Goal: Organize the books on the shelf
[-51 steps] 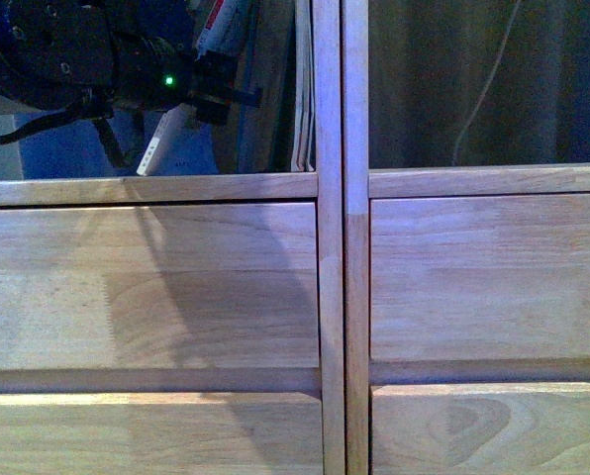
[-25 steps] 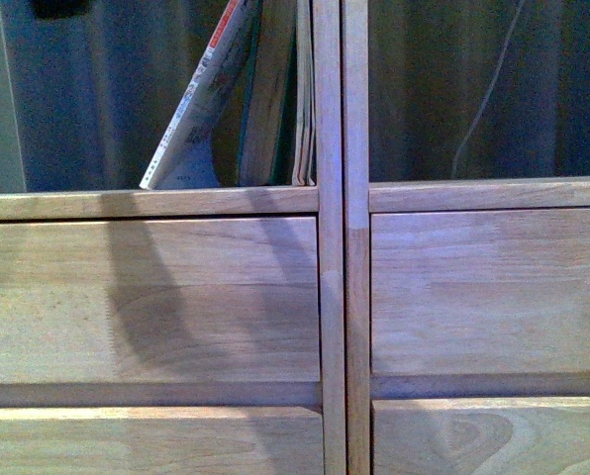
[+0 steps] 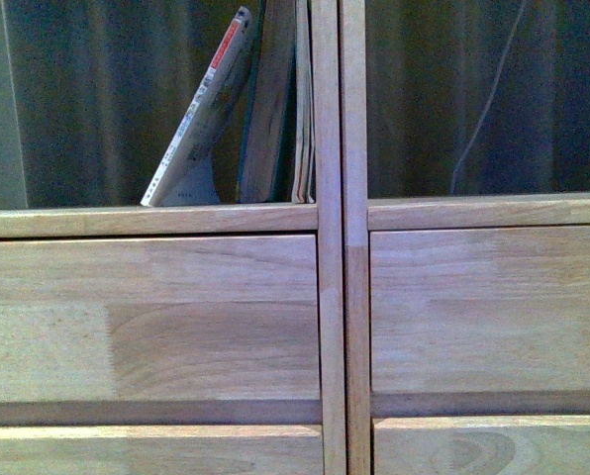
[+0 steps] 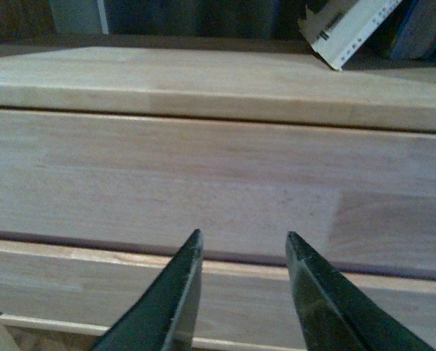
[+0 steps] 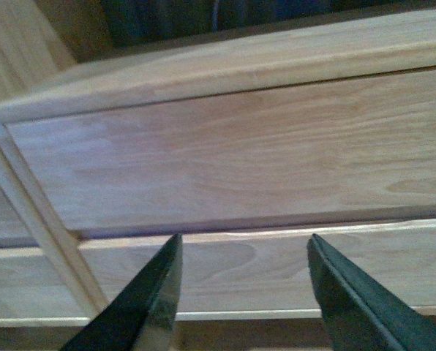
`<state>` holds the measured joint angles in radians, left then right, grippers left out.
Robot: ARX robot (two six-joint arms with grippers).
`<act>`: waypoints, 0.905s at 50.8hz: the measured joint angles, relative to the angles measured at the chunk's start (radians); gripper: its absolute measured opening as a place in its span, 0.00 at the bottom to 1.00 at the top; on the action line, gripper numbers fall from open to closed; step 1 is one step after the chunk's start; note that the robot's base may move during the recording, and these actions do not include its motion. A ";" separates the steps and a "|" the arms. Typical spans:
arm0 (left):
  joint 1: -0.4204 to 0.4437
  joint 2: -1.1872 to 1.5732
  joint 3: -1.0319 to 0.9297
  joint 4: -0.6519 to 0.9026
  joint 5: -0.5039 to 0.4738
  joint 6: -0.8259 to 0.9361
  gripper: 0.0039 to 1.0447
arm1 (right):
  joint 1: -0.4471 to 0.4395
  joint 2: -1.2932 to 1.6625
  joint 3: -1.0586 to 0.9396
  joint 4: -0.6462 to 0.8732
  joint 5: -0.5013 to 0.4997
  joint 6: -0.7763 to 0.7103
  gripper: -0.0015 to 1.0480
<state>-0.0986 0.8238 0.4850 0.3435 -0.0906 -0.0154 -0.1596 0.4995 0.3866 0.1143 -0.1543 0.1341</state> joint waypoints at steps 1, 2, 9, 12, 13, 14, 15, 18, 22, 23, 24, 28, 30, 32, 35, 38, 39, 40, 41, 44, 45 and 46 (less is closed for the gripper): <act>0.003 -0.016 -0.027 0.011 0.008 0.001 0.28 | 0.006 -0.013 -0.021 0.006 0.013 -0.025 0.47; 0.006 -0.026 -0.044 0.019 0.011 0.001 0.25 | 0.012 -0.021 -0.035 0.010 0.019 -0.042 0.44; 0.079 -0.103 -0.166 0.053 0.083 0.005 0.03 | 0.093 -0.085 -0.132 0.032 0.116 -0.105 0.17; 0.093 -0.133 -0.206 0.063 0.084 0.006 0.02 | 0.143 -0.114 -0.164 0.040 0.143 -0.111 0.06; 0.093 -0.147 -0.222 0.065 0.089 0.006 0.02 | 0.150 -0.122 -0.176 0.043 0.143 -0.118 0.02; 0.093 -0.155 -0.231 0.067 0.092 0.006 0.02 | 0.151 -0.127 -0.184 0.044 0.144 -0.121 0.03; 0.093 -0.167 -0.246 0.069 0.093 0.007 0.02 | 0.154 -0.138 -0.196 0.045 0.145 -0.124 0.03; 0.094 -0.191 -0.274 0.070 0.090 0.007 0.02 | 0.155 -0.156 -0.216 0.048 0.148 -0.125 0.03; 0.095 -0.219 -0.298 0.069 0.091 0.007 0.02 | 0.156 -0.176 -0.236 0.049 0.149 -0.125 0.03; 0.095 -0.226 -0.305 0.069 0.092 0.007 0.02 | 0.156 -0.181 -0.242 0.049 0.150 -0.125 0.03; 0.095 -0.235 -0.312 0.069 0.092 0.007 0.02 | 0.156 -0.186 -0.247 0.049 0.151 -0.125 0.03; 0.095 -0.259 -0.332 0.067 0.091 0.007 0.02 | 0.156 -0.203 -0.263 0.048 0.151 -0.125 0.03; 0.095 -0.276 -0.344 0.064 0.091 0.007 0.02 | 0.156 -0.214 -0.272 0.048 0.151 -0.125 0.03; 0.095 -0.288 -0.352 0.060 0.091 0.007 0.02 | 0.156 -0.222 -0.278 0.048 0.151 -0.125 0.03; 0.095 -0.307 -0.364 0.053 0.091 0.007 0.02 | 0.156 -0.235 -0.288 0.047 0.151 -0.125 0.03; 0.095 -0.327 -0.375 0.044 0.091 0.007 0.02 | 0.156 -0.248 -0.297 0.046 0.151 -0.126 0.03; 0.095 -0.335 -0.379 0.040 0.091 0.007 0.02 | 0.156 -0.252 -0.301 0.045 0.151 -0.126 0.03; 0.095 -0.339 -0.381 0.039 0.091 0.007 0.02 | 0.156 -0.254 -0.302 0.043 0.151 -0.126 0.03; 0.095 -0.347 -0.385 0.035 0.091 0.007 0.02 | 0.156 -0.259 -0.304 0.041 0.151 -0.126 0.03; 0.095 -0.372 -0.397 0.021 0.091 0.007 0.02 | 0.156 -0.272 -0.314 0.037 0.151 -0.127 0.03; 0.095 -0.383 -0.403 0.015 0.091 0.007 0.02 | 0.156 -0.279 -0.317 0.034 0.151 -0.127 0.03; 0.095 -0.387 -0.404 0.013 0.091 0.007 0.02 | 0.156 -0.281 -0.318 0.033 0.151 -0.127 0.03</act>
<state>-0.0032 0.4370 0.0807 0.3565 0.0002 -0.0086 -0.0036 0.2184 0.0685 0.1471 -0.0036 0.0071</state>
